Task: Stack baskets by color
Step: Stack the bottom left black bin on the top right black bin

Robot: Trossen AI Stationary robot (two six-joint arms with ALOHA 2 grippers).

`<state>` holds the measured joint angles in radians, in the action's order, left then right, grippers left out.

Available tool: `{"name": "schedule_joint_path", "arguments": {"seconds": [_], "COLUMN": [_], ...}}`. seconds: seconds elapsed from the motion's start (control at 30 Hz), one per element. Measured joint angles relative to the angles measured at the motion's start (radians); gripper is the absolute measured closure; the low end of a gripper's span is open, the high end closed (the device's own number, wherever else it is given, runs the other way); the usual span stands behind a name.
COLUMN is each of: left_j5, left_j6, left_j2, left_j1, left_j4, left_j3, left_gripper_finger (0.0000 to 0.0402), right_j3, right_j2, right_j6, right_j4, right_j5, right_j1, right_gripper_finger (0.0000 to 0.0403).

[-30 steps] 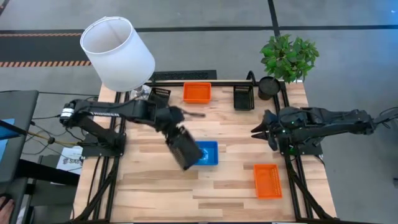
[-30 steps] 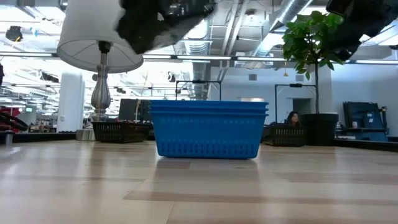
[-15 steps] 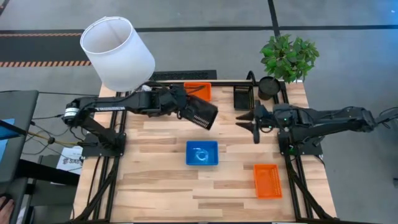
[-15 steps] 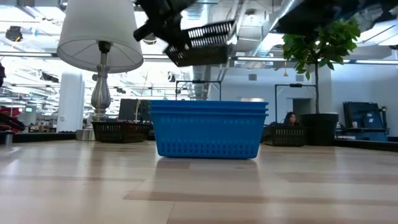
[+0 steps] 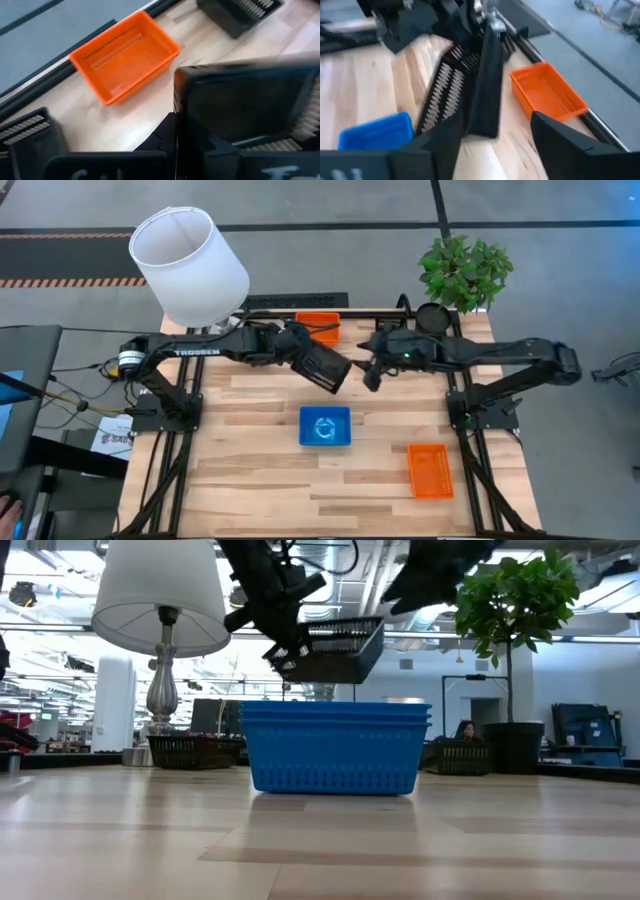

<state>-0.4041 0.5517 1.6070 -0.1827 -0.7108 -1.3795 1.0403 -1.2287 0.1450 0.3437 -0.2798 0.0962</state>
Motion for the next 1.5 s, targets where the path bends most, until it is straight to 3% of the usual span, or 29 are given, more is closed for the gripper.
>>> {"name": "schedule_joint_path", "arguments": {"seconds": [0.23, 0.37, 0.57, 0.73, 0.9, 0.93, 1.03, 1.27, 1.5], "left_j5": [-0.005, 0.005, 0.031, 0.043, 0.088, 0.092, 0.118, 0.178, 0.163], "left_j6": [-0.025, -0.041, -0.055, -0.077, -0.127, -0.135, -0.148, -0.149, -0.194], "left_j2": [0.0, -0.001, -0.001, -0.001, -0.002, -0.002, -0.003, -0.006, -0.094], "left_j1": [-0.014, -0.021, -0.02, -0.02, -0.02, -0.02, -0.02, -0.035, -0.063], "left_j4": [0.012, 0.012, 0.011, 0.011, 0.017, 0.024, 0.054, 0.096, 0.152], "left_j3": [0.0, -0.001, -0.001, -0.001, -0.001, -0.001, -0.001, 0.0, -0.001], "left_gripper_finger": [0.0401, 0.0401, 0.0401, 0.0401, 0.0389, 0.038, 0.0342, 0.0206, 0.0082], "right_j3": [0.132, 0.191, 0.271, 0.3, 0.302, 0.301, 0.301, 0.302, 0.301], "right_j2": [-0.179, -0.271, -0.38, -0.415, -0.406, -0.4, -0.392, -0.391, -0.392], "right_j6": [-0.042, -0.04, 0.008, 0.012, 0.031, 0.026, 0.038, 0.035, 0.031], "right_j4": [0.003, 0.019, 0.177, 0.216, 0.23, 0.23, 0.23, 0.243, 0.373], "right_j5": [0.014, 0.015, -0.052, -0.072, -0.069, -0.059, -0.02, 0.2, 0.267], "right_j1": [0.01, 0.006, 0.013, 0.012, 0.02, 0.025, 0.043, 0.13, 0.204], "right_gripper_finger": [0.009, 0.0089, 0.0115, 0.0194, 0.036, 0.0381, 0.039, 0.0399, 0.04]}}
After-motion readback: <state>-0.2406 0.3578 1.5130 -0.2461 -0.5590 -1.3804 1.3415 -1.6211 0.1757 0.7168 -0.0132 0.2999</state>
